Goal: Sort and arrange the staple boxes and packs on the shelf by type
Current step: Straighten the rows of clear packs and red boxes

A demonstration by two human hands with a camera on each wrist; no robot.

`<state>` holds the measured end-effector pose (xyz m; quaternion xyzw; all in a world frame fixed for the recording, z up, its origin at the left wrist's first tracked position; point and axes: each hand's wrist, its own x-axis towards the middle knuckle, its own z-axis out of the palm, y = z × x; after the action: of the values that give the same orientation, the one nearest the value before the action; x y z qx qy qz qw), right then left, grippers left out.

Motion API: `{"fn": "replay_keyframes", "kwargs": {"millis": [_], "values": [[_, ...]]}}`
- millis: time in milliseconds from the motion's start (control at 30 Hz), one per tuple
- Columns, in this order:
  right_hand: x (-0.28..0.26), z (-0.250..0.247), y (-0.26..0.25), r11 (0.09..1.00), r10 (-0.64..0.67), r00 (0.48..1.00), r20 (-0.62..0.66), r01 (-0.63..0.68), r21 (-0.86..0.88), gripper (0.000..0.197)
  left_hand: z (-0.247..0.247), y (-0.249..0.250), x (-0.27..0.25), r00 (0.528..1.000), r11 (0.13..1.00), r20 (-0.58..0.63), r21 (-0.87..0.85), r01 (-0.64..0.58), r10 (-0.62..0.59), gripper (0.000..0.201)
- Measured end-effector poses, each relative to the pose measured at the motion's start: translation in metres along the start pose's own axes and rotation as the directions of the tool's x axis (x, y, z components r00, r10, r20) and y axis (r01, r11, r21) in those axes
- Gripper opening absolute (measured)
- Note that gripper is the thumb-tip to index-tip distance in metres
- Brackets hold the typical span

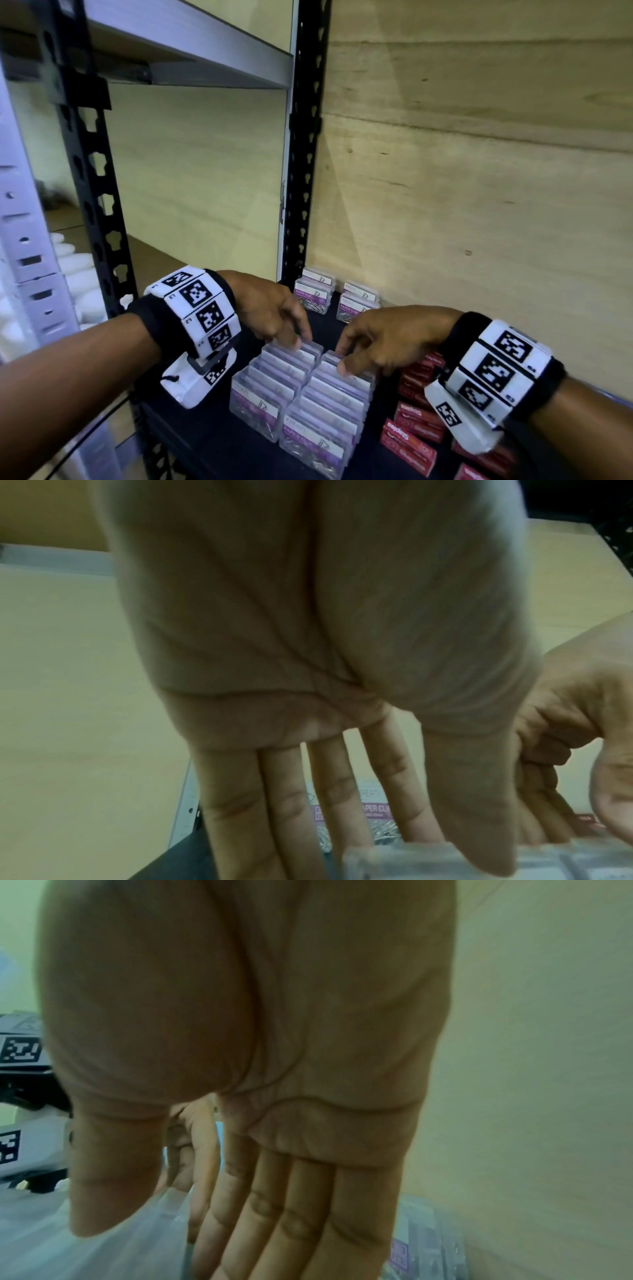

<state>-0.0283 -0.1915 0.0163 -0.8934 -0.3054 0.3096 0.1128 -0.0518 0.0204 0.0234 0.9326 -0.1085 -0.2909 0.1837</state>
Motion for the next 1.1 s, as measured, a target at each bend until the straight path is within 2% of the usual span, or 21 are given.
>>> {"fn": "replay_keyframes", "kwargs": {"millis": [200, 367, 500, 600, 667, 733, 833, 1100], "values": [[0.004, -0.026, 0.002, 1.000, 0.001, 0.996, -0.084, -0.002, -0.010, 0.036, -0.008, -0.006, 0.010, 1.000, 0.997, 0.014, -0.082, 0.008, -0.007, 0.033], [0.014, -0.048, 0.007, 0.978, -0.009, 0.970, -0.241, -0.042, -0.203, 0.025, -0.026, -0.008, 0.021, 0.991, 0.995, -0.133, -0.099, -0.022, 0.009, 0.028], [0.028, -0.057, 0.014, 0.938, -0.002, 0.936, -0.351, -0.120, -0.325, 0.030, -0.042, -0.007, 0.038, 0.942, 0.997, -0.329, 0.059, -0.044, 0.061, 0.022], [0.039, -0.059, 0.018, 0.911, 0.022, 0.933, -0.360, -0.167, -0.376, 0.035, -0.051, -0.008, 0.053, 0.899, 0.972, -0.425, 0.234, -0.004, 0.106, 0.033], [0.044, -0.058, 0.020, 0.905, 0.045, 0.936, -0.350, -0.187, -0.382, 0.037, -0.054, -0.010, 0.063, 0.903, 0.941, -0.415, 0.335, 0.037, 0.112, 0.039], [0.047, -0.057, 0.022, 0.903, 0.051, 0.939, -0.341, -0.189, -0.387, 0.039, -0.055, -0.013, 0.070, 0.928, 0.919, -0.364, 0.386, 0.075, 0.077, 0.043], [0.048, -0.056, 0.023, 0.899, 0.048, 0.938, -0.343, -0.190, -0.394, 0.039, -0.055, -0.016, 0.075, 0.941, 0.915, -0.331, 0.397, 0.075, 0.066, 0.046], [0.053, -0.057, 0.030, 0.913, 0.065, 0.939, -0.339, -0.193, -0.360, 0.030, -0.054, -0.020, 0.085, 0.945, 0.922, -0.312, 0.386, 0.036, 0.093, 0.035]]}}
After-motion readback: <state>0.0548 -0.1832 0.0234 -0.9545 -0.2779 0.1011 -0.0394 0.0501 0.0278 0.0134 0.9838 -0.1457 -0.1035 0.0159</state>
